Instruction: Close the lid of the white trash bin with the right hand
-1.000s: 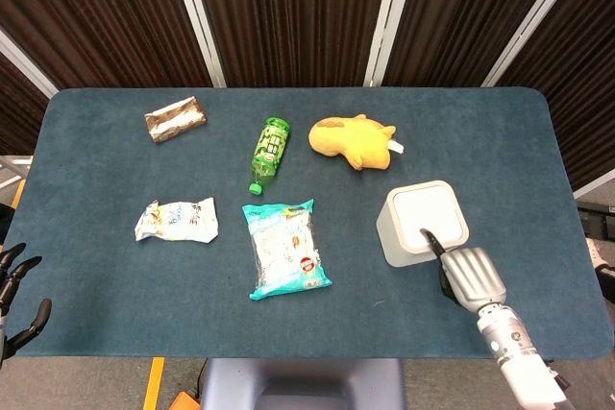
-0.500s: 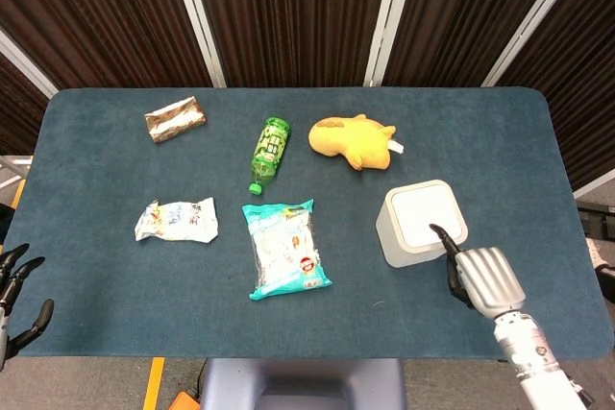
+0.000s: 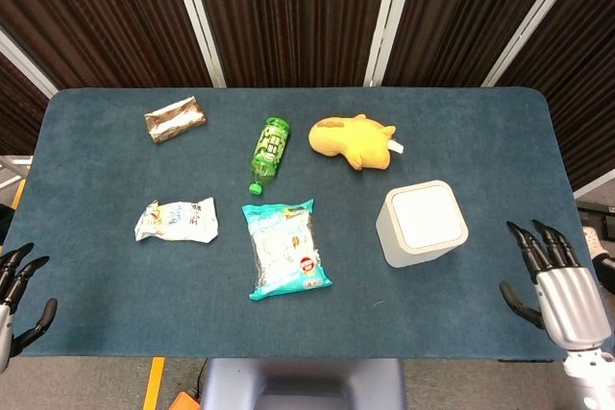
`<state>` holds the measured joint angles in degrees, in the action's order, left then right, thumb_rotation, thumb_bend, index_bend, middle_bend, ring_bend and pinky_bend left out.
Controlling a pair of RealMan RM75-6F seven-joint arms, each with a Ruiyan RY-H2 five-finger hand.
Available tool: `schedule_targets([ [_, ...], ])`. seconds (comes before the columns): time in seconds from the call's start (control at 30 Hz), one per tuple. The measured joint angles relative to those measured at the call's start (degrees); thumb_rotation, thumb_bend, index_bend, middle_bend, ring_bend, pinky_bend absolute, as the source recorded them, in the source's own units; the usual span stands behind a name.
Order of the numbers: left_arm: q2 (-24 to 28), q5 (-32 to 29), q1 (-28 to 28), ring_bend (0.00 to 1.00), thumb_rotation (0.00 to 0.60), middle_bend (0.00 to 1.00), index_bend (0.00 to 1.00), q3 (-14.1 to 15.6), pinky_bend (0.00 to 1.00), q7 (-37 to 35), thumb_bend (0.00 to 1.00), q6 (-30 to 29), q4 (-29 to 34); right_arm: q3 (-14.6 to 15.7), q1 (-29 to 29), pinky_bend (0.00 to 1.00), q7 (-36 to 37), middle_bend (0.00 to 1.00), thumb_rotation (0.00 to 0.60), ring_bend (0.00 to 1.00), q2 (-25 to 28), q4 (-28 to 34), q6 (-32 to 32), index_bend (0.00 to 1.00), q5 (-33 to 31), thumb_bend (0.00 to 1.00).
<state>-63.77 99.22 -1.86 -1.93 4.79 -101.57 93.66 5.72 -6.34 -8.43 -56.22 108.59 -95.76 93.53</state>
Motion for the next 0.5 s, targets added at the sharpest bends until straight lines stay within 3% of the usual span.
schedule_targets([
  [0.2, -0.47, -0.08, 0.15, 0.15, 0.600, 0.13, 0.23, -0.13, 0.34, 1.58, 0.37, 0.37, -0.03, 0.63, 2.09, 0.17, 6.51, 0.12, 0.600, 0.00, -1.15, -5.96, 1.24, 0.04, -0.15, 0.32],
  [0.5, -0.74, -0.47, 0.41, 0.15, 0.600, 0.13, 0.23, -0.21, 0.34, 3.00, 0.37, 1.12, 0.24, 0.34, 3.54, 0.17, 8.59, 0.11, 0.600, 0.00, -1.01, -6.68, 2.03, 0.03, 1.87, 0.31],
])
